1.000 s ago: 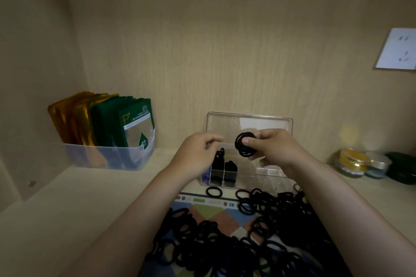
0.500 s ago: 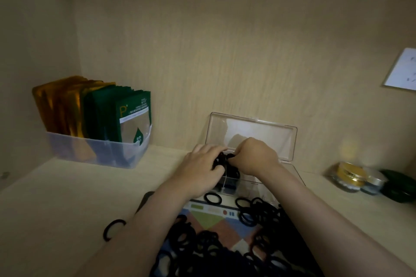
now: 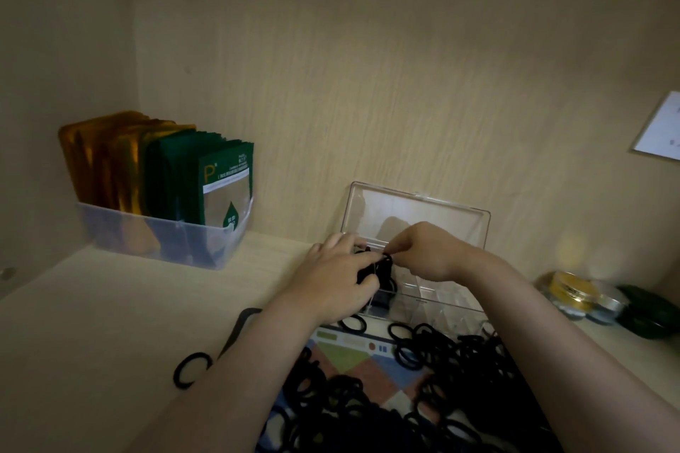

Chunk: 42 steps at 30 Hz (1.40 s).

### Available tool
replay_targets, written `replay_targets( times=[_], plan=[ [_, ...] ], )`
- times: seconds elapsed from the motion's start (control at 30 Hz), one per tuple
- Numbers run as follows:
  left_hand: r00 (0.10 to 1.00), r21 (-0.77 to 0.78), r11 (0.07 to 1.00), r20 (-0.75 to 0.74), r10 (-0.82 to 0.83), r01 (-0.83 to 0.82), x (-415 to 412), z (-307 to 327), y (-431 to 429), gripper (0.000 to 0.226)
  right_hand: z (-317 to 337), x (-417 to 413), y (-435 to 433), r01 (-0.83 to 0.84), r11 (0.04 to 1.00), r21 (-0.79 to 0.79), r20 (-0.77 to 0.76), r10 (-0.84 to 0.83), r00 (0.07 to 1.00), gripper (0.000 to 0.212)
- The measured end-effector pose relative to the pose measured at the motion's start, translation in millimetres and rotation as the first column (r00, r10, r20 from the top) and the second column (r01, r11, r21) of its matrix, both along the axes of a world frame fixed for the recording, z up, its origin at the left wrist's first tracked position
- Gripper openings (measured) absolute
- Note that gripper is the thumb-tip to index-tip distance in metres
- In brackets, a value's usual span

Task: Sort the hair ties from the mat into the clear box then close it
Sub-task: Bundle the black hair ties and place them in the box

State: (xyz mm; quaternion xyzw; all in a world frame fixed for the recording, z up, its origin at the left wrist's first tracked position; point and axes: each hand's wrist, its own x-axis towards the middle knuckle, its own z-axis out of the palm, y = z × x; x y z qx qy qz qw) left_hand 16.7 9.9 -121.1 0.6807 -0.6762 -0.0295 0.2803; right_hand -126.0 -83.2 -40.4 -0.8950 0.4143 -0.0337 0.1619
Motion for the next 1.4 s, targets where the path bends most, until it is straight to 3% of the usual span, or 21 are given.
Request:
replay_targets(
  times=[0.13, 0.27, 0.33, 0.43, 0.5, 0.63, 0.73, 0.87, 0.97, 1.07, 1.2, 1.3, 1.4],
  plan=[
    [1.0, -0.013, 1.0, -0.024, 0.004, -0.005, -2, 2, 1, 0.055, -8, -9, 12, -0.044, 0.982, -0.183, 0.01, 0.047, 0.999, 0.036],
    [0.999, -0.016, 1.0, -0.045, 0.012, -0.013, -3, 4, 3, 0.056, -23, -8, 23, -0.184, 0.935, -0.304, -0.232, 0.115, 0.966, 0.035],
    [0.999, 0.011, 1.0, -0.038, 0.008, -0.007, -3, 5, 3, 0.056, -24, -7, 25, -0.207, 0.928, -0.311, -0.274, 0.121, 0.954, 0.032],
    [0.999, 0.032, 0.999, -0.047, 0.019, -0.017, -3, 12, 6, 0.057, -17, -13, 26, -0.18, 0.939, -0.294, -0.187, 0.128, 0.974, 0.024],
    [0.999, 0.007, 0.999, -0.039, 0.035, -0.034, -2, 18, 11, 0.054, -11, -20, 26, -0.151, 0.937, -0.314, -0.095, 0.127, 0.987, 0.032],
    [0.996, -0.051, 0.996, -0.034, 0.077, -0.079, 5, 33, 27, 0.031, -2, -29, 37, -0.069, 0.93, -0.361, 0.148, 0.13, 0.98, 0.029],
    [0.99, 0.022, 0.994, -0.084, 0.111, -0.109, 16, 45, 45, 0.018, 0, -25, 60, -0.149, 0.946, -0.287, 0.224, 0.217, 0.95, 0.026],
    [0.987, 0.175, 0.979, -0.098, 0.127, -0.109, 25, 48, 77, 0.015, -15, -9, 90, -0.288, 0.935, -0.209, -0.029, 0.288, 0.957, 0.018],
    [0.986, 0.277, 0.957, -0.113, 0.123, -0.088, 24, 41, 100, 0.015, -32, -2, 97, -0.251, 0.934, -0.254, -0.19, 0.206, 0.96, 0.025],
    [0.979, 0.328, 0.938, -0.126, 0.158, -0.11, 29, 35, 121, 0.012, -41, -1, 101, -0.218, 0.934, -0.284, -0.242, 0.15, 0.959, 0.016],
    [0.964, 0.353, 0.922, -0.148, 0.222, -0.158, 41, 35, 143, 0.023, -43, 2, 103, -0.209, 0.931, -0.298, -0.173, 0.162, 0.971, 0.021],
    [0.957, 0.392, 0.898, -0.123, 0.263, -0.197, 49, 38, 156, 0.026, -41, 7, 104, -0.31, 0.887, -0.342, -0.002, 0.329, 0.944, 0.017],
    [0.942, 0.454, 0.866, -0.145, 0.303, -0.209, 56, 39, 168, 0.02, -39, 14, 118, -0.462, 0.844, -0.272, 0.124, 0.507, 0.853, 0.012]
  ],
)
